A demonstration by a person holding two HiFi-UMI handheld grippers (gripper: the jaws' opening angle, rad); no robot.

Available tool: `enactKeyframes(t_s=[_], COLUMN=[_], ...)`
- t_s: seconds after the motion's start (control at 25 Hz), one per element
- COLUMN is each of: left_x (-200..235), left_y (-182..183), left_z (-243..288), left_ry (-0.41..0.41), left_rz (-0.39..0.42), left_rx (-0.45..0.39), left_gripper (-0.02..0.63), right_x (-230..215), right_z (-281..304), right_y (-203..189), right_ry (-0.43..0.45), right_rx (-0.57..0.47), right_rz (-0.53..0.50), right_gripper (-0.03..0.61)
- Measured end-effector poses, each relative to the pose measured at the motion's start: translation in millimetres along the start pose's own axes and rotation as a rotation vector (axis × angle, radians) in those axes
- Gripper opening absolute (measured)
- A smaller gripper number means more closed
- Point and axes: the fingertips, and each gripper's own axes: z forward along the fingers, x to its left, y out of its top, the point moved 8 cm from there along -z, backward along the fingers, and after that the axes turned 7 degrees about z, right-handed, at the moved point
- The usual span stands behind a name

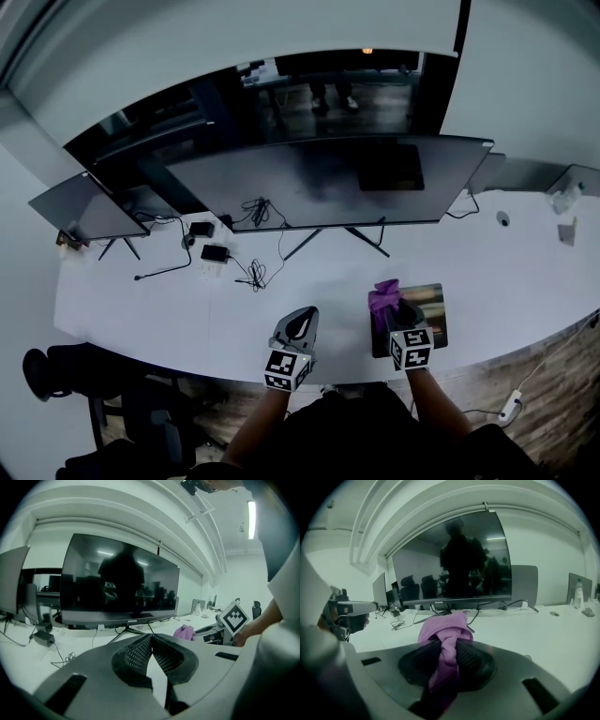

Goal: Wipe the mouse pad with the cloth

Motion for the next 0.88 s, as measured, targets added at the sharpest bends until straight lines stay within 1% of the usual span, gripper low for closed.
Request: enactKeyframes(t_s=[0.08, 0.2, 0.32, 0.48, 0.72, 0.88], left_x=[-2, -7, -15, -22, -32, -30], left_y=[-6, -12, -12, -8, -14, -14], left_z=[0, 1, 6, 9, 8, 7], left_ry=[0.012, 0.033, 0.023, 0.019, 0.028, 0.046], left_rz=[-0.012, -0.005, -0.004, 0.008, 0.018, 0.027], left_rx=[0.011, 0.019, 0.024, 0.027, 0.057, 0.064], left_gripper=[0.021, 0.021, 0.021, 0.021, 0.021, 0.021], right_x=[-1, -6, -11, -9, -14, -15], right_z=[8, 18, 24, 29, 36, 40], right_y=[-5, -11, -18, -26, -33, -36], right_ry=[-0.006, -0.013, -0.012, -0.003, -0.008, -0.010], right_rx=[0.017, 0.037, 0.065, 0.103, 0.148, 0.160], right_rz=[-0.009, -0.010, -0.009, -0.054, -0.066, -0.075], right_gripper=[0.098, 0.100, 0.100, 0.100, 0.101, 0.101])
